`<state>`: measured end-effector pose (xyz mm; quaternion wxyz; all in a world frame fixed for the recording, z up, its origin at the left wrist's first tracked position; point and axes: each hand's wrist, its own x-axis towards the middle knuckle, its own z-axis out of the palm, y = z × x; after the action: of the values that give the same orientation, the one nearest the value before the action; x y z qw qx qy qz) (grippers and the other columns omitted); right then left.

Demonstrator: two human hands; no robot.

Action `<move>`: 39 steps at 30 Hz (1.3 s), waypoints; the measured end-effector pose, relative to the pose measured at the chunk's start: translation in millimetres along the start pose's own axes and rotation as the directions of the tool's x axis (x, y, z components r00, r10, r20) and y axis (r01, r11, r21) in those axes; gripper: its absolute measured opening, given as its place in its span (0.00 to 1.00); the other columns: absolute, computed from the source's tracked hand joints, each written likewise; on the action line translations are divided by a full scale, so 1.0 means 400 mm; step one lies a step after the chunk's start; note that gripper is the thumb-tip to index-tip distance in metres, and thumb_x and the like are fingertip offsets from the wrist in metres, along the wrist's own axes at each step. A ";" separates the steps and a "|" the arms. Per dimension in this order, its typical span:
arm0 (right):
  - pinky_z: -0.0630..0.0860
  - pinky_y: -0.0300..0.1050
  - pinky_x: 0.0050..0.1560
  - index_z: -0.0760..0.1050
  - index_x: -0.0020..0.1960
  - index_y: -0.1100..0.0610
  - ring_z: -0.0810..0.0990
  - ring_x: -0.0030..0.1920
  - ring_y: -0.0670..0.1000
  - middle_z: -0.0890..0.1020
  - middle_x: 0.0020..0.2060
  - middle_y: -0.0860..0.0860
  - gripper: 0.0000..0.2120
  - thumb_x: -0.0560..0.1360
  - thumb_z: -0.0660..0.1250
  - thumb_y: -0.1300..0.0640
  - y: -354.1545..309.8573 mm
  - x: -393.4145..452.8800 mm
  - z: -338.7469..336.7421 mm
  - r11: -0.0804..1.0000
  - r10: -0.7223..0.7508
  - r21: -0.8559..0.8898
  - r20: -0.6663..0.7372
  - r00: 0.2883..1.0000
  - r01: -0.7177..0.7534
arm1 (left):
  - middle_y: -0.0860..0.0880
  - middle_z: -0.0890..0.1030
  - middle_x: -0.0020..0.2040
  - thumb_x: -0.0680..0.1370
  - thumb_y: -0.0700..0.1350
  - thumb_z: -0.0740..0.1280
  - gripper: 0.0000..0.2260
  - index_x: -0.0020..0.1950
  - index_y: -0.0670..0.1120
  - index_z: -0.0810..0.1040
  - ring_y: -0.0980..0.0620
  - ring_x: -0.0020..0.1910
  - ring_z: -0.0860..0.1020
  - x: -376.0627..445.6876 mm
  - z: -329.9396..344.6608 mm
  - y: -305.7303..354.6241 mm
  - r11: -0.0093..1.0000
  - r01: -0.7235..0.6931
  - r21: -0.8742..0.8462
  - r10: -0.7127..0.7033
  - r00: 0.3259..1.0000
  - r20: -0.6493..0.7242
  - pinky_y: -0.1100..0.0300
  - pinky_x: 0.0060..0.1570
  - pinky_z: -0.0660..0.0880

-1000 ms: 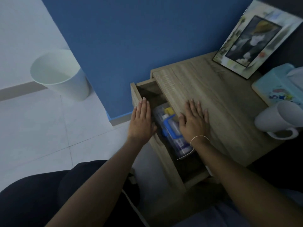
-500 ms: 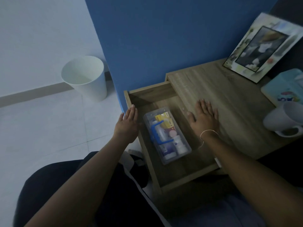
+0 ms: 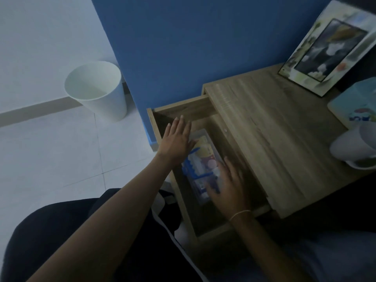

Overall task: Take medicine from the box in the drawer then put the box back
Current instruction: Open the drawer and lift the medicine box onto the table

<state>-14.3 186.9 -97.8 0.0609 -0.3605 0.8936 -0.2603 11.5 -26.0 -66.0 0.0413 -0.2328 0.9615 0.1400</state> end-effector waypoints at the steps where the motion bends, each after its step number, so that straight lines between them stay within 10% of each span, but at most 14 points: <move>1: 0.62 0.54 0.66 0.56 0.74 0.46 0.59 0.73 0.55 0.60 0.75 0.54 0.40 0.67 0.64 0.34 -0.006 -0.015 0.022 0.998 0.067 -0.025 0.066 0.996 -0.066 | 0.42 0.46 0.79 0.81 0.59 0.50 0.30 0.78 0.45 0.49 0.44 0.78 0.43 0.018 0.014 0.003 1.000 0.002 -0.025 -0.002 1.000 0.019 0.47 0.75 0.43; 7: 0.60 0.67 0.65 0.37 0.76 0.42 0.48 0.75 0.62 0.45 0.77 0.54 0.62 0.54 0.72 0.33 -0.001 -0.018 0.083 0.967 0.245 -0.127 0.226 0.943 -0.221 | 0.44 0.57 0.78 0.73 0.68 0.59 0.37 0.76 0.50 0.55 0.39 0.76 0.53 0.078 0.077 -0.015 0.939 0.185 -0.288 -0.135 0.974 0.184 0.38 0.71 0.58; 14: 0.65 0.70 0.62 0.38 0.75 0.40 0.50 0.72 0.65 0.47 0.75 0.54 0.64 0.53 0.78 0.42 -0.012 -0.006 0.088 0.964 0.263 -0.093 0.231 0.937 -0.248 | 0.42 0.72 0.67 0.70 0.68 0.64 0.36 0.71 0.49 0.64 0.39 0.65 0.71 0.082 0.073 -0.008 0.863 0.286 -0.416 -0.201 0.950 0.238 0.41 0.62 0.72; 27: 0.57 0.61 0.70 0.32 0.72 0.40 0.46 0.75 0.63 0.42 0.75 0.53 0.60 0.59 0.74 0.37 -0.153 0.063 -0.226 1.000 0.024 -0.021 0.121 0.992 -0.022 | 0.43 0.79 0.61 0.71 0.63 0.69 0.29 0.63 0.45 0.74 0.42 0.60 0.76 0.034 -0.279 0.074 0.893 0.082 -0.442 -0.192 0.959 -0.210 0.51 0.57 0.73; 39: 0.53 0.63 0.73 0.36 0.75 0.42 0.38 0.76 0.62 0.37 0.77 0.49 0.60 0.60 0.77 0.42 0.051 0.214 -0.456 0.981 0.184 -0.107 0.266 0.946 -0.160 | 0.40 0.73 0.68 0.73 0.57 0.70 0.31 0.70 0.43 0.66 0.41 0.67 0.71 0.190 -0.290 0.269 0.827 0.040 -0.561 -0.074 0.997 -0.038 0.53 0.66 0.68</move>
<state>-143.9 218.3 55.0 0.1914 -0.3159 0.9147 -0.1639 -107.0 -0.9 60.8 -0.0522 -0.2671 0.8719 0.4070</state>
